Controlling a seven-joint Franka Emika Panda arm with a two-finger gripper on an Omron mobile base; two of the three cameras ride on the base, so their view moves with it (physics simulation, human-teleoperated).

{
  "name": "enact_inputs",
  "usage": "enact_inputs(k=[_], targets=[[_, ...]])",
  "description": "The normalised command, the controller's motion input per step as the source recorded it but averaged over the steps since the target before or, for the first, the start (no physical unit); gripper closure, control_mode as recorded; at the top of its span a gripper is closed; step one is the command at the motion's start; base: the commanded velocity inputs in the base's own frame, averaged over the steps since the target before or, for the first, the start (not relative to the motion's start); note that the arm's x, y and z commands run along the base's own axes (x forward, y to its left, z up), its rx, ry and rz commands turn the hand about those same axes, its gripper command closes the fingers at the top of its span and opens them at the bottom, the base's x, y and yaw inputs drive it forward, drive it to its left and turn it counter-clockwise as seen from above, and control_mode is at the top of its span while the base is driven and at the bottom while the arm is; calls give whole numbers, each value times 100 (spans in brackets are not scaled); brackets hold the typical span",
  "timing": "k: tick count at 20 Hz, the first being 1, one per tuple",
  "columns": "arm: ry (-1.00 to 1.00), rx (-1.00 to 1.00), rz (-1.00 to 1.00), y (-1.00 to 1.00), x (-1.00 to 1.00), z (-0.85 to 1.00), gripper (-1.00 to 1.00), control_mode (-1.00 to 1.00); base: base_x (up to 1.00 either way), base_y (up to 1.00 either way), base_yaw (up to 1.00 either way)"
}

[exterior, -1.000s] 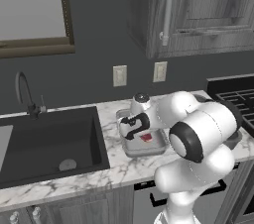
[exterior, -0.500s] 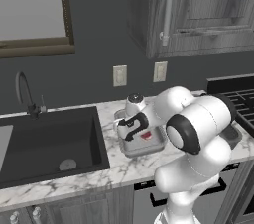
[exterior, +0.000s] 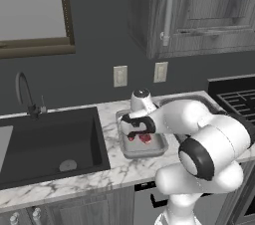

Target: Place one sweet potato and one steak in each tupperware on the nearby counter, to pack two identical lunches.

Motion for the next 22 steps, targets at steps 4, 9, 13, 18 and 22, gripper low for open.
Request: enact_inputs(k=[4, 9, 13, 18, 22], targets=[[0, 0, 0, -3, -95, 59, -100, -100, 0, 0, 0], [-5, -2, 0, 0, -100, 72, -100, -100, 0, 0, 0], [-15, -2, 0, 0, -100, 86, -100, -100, 0, 0, 0], [-19, -4, 0, 0, -100, 82, -100, -100, 0, 0, 0], [-17, -7, 0, 6, -100, 75, -100, -100, 0, 0, 0]])
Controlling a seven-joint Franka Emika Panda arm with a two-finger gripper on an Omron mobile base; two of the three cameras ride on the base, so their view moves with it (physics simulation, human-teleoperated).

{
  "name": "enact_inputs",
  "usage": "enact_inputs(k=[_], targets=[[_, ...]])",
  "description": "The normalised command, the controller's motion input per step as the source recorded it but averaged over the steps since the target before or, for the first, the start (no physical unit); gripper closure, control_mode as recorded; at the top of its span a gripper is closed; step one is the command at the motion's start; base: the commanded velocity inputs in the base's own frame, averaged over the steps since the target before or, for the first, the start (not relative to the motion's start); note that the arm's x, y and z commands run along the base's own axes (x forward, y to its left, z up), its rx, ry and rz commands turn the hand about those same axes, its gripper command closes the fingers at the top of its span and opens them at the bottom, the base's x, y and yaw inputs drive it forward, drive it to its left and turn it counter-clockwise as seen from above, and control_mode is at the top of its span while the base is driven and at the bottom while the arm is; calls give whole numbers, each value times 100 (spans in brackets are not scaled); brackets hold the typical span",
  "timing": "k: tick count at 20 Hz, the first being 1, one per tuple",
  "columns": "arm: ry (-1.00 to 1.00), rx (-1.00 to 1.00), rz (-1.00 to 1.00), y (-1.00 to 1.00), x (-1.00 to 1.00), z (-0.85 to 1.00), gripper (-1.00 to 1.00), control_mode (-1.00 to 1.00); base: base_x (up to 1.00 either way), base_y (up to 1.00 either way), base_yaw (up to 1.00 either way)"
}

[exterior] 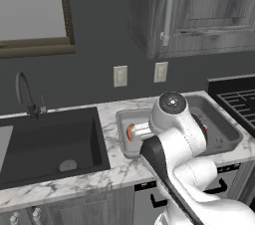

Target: Place one sweet potato and one steak in each tupperware on the nearby counter, to pack two identical lunches.

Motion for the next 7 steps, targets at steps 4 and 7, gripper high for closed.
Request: enact_inputs(k=[4, 7], targets=[[-15, -5, -3, 4, -97, 79, -100, -100, 0, 0, 0], [-13, -4, -3, 3, -94, 71, -100, -100, 0, 0, 0]])
